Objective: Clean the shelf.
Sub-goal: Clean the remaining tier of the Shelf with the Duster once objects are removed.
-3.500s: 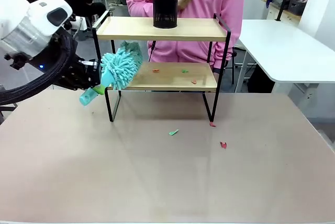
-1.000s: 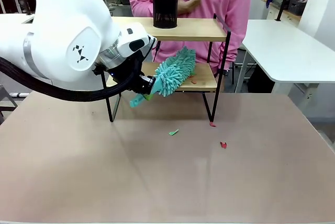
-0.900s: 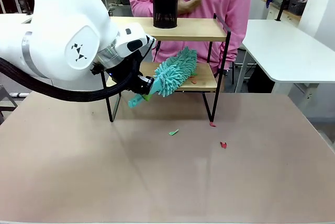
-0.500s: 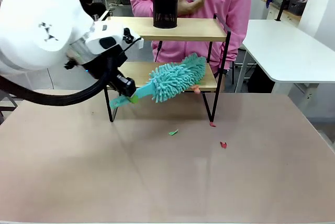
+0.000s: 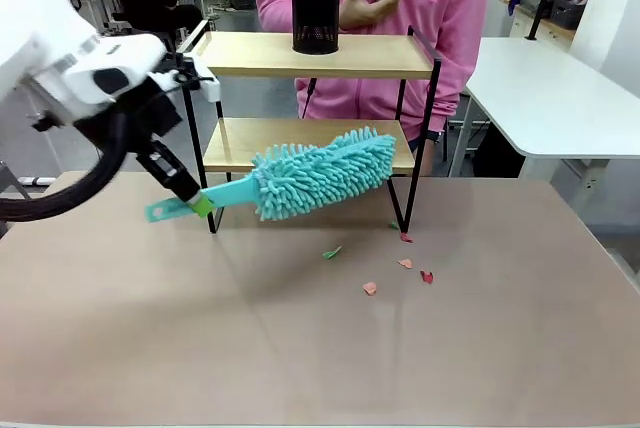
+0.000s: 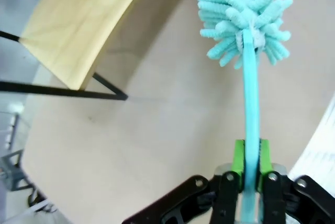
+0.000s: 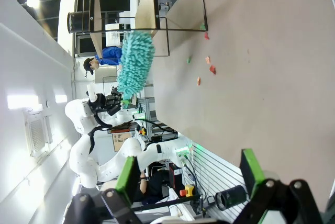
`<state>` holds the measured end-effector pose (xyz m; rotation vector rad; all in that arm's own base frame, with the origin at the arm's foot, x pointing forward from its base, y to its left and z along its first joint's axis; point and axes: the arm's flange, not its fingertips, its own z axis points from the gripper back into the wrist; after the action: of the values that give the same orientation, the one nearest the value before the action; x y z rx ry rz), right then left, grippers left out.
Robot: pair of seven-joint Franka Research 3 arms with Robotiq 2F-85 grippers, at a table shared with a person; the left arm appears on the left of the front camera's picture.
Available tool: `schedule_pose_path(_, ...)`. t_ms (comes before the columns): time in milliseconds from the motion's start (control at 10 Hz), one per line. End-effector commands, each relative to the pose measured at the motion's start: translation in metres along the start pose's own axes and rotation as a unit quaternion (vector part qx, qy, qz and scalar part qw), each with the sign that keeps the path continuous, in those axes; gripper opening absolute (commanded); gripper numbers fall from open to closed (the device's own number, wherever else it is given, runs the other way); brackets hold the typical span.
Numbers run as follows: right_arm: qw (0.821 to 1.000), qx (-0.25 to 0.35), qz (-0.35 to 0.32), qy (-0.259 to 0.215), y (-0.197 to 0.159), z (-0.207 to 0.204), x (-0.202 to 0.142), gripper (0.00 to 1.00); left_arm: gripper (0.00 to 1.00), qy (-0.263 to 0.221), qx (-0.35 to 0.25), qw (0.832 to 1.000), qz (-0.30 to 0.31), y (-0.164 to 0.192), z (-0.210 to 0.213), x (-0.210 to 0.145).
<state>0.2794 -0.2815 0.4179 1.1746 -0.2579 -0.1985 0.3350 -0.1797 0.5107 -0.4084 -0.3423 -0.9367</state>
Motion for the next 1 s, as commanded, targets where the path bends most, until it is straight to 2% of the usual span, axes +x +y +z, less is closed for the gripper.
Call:
schedule_pose_path(0,1.0,0.001,0.015,0.004,0.001,0.002,0.0,1.0,0.13,-0.031,-0.021,0.999,0.001,0.0,0.011,-0.016)
schedule_pose_path(200,1.0,0.001,0.015,0.004,0.001,0.002,0.0,1.0,0.13,-0.025,-0.043,0.999,-0.002,-0.003,0.018,-0.027)
schedule_pose_path(400,1.0,0.001,0.015,0.004,0.001,0.002,0.0,1.0,0.13,-0.037,-0.088,0.995,-0.009,-0.013,0.052,-0.057)
schedule_pose_path(600,1.0,0.001,0.015,0.004,0.001,0.002,0.0,1.0,0.13,-0.061,-0.057,0.993,-0.087,-0.029,0.099,-0.113)
schedule_pose_path(700,1.0,0.001,0.015,0.004,0.001,0.002,0.0,1.0,0.13,-0.087,-0.056,0.989,-0.105,-0.034,0.121,-0.141)
schedule_pose_path(900,1.0,0.001,0.015,0.004,0.001,0.002,0.0,1.0,0.13,-0.173,-0.078,0.979,-0.071,-0.023,0.154,-0.178)
